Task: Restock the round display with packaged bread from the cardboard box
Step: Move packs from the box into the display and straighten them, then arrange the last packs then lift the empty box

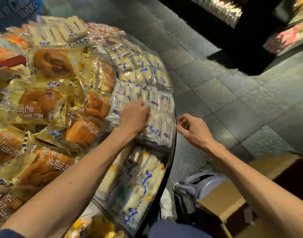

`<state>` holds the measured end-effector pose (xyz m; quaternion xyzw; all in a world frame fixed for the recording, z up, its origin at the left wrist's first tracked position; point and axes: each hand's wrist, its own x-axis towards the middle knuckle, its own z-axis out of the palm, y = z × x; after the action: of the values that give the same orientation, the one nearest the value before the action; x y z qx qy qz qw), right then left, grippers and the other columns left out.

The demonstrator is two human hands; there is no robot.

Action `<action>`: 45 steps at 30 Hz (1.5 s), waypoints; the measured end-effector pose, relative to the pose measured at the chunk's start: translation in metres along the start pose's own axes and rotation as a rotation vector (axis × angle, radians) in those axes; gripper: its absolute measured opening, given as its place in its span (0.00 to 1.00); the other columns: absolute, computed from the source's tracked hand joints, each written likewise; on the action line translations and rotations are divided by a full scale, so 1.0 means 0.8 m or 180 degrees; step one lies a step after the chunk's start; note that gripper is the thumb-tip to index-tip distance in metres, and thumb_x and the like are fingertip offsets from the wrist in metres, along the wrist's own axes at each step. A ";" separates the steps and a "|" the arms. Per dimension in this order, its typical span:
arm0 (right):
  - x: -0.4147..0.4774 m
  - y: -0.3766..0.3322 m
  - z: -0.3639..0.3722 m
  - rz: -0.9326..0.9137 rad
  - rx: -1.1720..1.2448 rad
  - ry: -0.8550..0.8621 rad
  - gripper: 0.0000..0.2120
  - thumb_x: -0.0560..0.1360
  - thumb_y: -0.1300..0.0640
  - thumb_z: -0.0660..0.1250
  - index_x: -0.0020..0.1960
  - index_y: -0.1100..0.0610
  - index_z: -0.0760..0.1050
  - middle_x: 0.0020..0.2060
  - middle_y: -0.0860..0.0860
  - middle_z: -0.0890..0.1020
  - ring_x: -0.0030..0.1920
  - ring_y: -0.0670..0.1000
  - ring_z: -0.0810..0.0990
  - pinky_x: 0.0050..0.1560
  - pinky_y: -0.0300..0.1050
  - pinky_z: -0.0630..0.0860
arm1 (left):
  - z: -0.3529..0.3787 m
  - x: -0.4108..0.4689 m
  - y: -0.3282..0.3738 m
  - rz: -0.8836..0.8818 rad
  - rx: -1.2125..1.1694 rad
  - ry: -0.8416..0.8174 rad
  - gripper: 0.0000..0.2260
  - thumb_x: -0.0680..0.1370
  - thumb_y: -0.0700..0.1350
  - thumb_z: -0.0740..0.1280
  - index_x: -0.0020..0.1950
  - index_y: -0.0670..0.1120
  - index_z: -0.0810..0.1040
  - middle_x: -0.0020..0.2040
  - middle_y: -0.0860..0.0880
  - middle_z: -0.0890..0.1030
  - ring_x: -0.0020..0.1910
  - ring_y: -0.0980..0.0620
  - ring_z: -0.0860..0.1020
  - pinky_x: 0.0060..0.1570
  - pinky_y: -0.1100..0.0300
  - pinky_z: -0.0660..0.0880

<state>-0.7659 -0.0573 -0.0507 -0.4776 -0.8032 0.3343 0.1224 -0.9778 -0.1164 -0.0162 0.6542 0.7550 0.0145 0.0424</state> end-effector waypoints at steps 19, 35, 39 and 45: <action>-0.645 0.448 0.075 0.4759 0.0681 -0.0531 0.16 0.78 0.48 0.67 0.61 0.55 0.75 0.60 0.56 0.80 0.58 0.56 0.78 0.57 0.48 0.74 | 0.396 -0.226 0.556 0.2070 -0.0161 -0.3856 0.14 0.79 0.49 0.69 0.63 0.46 0.76 0.58 0.45 0.80 0.57 0.45 0.79 0.58 0.50 0.78; -0.726 0.602 0.185 0.4831 0.1643 -0.0453 0.33 0.65 0.53 0.82 0.65 0.53 0.71 0.64 0.51 0.77 0.61 0.54 0.76 0.52 0.46 0.73 | 0.583 -0.357 0.690 0.0204 -0.2001 -0.4230 0.36 0.62 0.35 0.82 0.59 0.47 0.62 0.51 0.52 0.77 0.52 0.51 0.78 0.50 0.57 0.79; -0.713 0.607 0.182 0.4872 0.2147 -0.0347 0.33 0.59 0.49 0.84 0.61 0.50 0.76 0.57 0.48 0.82 0.56 0.52 0.80 0.59 0.51 0.77 | 0.580 -0.356 0.681 0.0304 -0.2125 -0.4288 0.28 0.70 0.35 0.77 0.64 0.44 0.68 0.50 0.54 0.80 0.45 0.59 0.80 0.39 0.67 0.79; -0.677 0.600 0.151 0.4657 0.2641 0.0006 0.34 0.53 0.44 0.85 0.56 0.49 0.78 0.52 0.47 0.84 0.52 0.50 0.82 0.55 0.53 0.80 | 0.560 -0.293 0.665 0.0443 -0.2164 -0.4328 0.16 0.72 0.39 0.76 0.52 0.51 0.72 0.51 0.49 0.82 0.45 0.55 0.83 0.44 0.59 0.83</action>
<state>-0.2212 -0.4141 -0.3880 -0.7944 -0.1029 0.5972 0.0412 -0.3832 -0.2870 -0.4109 0.5162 0.4738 -0.1572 0.6960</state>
